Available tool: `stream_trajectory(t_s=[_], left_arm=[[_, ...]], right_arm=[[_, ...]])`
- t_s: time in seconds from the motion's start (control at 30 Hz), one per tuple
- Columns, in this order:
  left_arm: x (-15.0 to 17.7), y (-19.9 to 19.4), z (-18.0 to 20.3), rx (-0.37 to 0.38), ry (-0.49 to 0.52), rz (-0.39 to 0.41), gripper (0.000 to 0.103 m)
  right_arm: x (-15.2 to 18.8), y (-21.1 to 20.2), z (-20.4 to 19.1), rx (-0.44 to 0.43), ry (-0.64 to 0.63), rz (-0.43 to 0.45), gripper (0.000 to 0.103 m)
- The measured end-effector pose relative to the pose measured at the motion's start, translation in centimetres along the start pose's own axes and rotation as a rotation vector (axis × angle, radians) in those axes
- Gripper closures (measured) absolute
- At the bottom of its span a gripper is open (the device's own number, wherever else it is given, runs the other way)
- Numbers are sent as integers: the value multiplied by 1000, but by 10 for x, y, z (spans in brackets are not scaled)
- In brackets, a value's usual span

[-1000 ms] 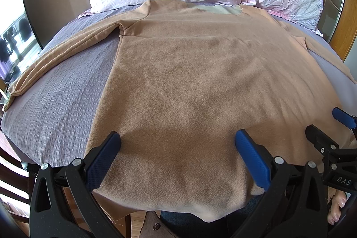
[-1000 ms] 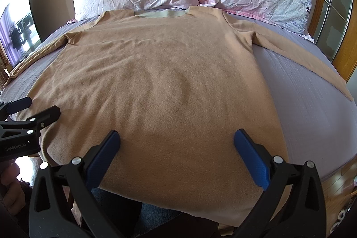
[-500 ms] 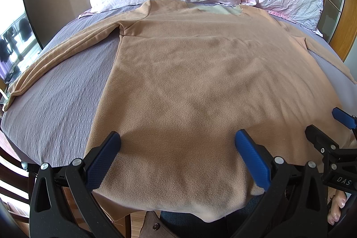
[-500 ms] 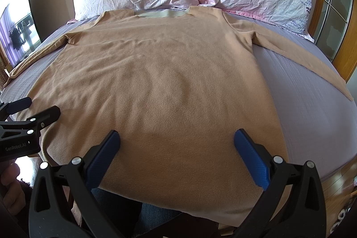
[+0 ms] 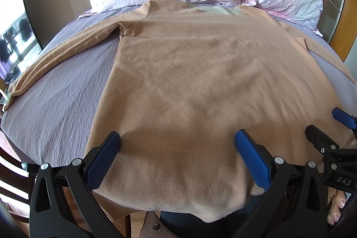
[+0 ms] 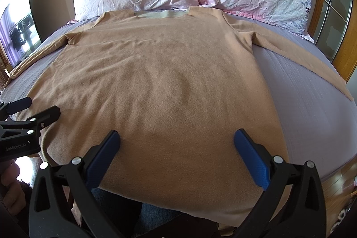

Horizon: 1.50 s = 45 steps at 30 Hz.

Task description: Fold small clothes

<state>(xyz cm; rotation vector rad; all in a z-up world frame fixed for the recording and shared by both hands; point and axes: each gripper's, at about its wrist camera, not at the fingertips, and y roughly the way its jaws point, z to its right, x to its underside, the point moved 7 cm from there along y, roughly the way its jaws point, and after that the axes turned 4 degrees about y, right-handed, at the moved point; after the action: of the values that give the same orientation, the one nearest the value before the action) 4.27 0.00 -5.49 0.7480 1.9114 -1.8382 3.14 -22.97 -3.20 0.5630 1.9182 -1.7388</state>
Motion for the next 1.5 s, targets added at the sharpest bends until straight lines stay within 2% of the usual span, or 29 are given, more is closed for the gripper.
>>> stream_trajectory(t_s=[0.67,0.8,0.87,0.9,0.97,1.0,1.03,1.07,1.1,1.13,1.17,1.23,1.27,1.3,1.33,1.37,1.47,1.5], left_arm=[[-1,0,0,2,6,-4,1],[-3,1,-1,5,10,-3,1],[-3,0,0,4,14,17,1],[-2,0,0,5,17,26,1],[-1,-3,1,12,29,46,1],[-3,-2,1,23,40,56,1],[-4,-1,0,29,41,57,1],[-6,0,-1,37,40,59,1],[-10,2,-3,49,36,63,1],[-12,2,-4,63,28,72,1],[-16,2,-6,83,16,82,1],[-26,2,-14,124,-21,114,1],[-31,2,-17,127,-33,131,1],[-39,1,-25,117,-49,155,1],[-44,0,-29,105,-56,171,1],[-47,-1,-35,91,-64,185,1],[-62,1,-59,40,-108,233,1],[-66,3,-70,20,-134,244,1]], right_arm=[[4,-1,4,-5,-7,-3,2],[1,-2,5,-34,-29,-9,2],[-4,-1,8,-104,-36,-21,2],[-12,-3,19,-180,22,-27,2],[-34,-11,67,-225,199,9,2],[-45,-15,96,-211,276,32,2],[-61,-18,143,-150,398,78,2],[-69,-19,176,-103,484,104,7],[-75,-19,212,-58,578,123,16],[-79,-15,259,-12,708,128,21],[-79,-10,293,13,811,124,30],[-73,3,360,46,1043,111,34],[-70,9,383,56,1116,109,35],[-67,13,400,85,1156,96,44],[-66,14,413,97,1193,107,49],[-66,16,422,97,1235,111,53],[-67,20,435,82,1296,157,55],[-69,24,440,92,1303,171,64]])
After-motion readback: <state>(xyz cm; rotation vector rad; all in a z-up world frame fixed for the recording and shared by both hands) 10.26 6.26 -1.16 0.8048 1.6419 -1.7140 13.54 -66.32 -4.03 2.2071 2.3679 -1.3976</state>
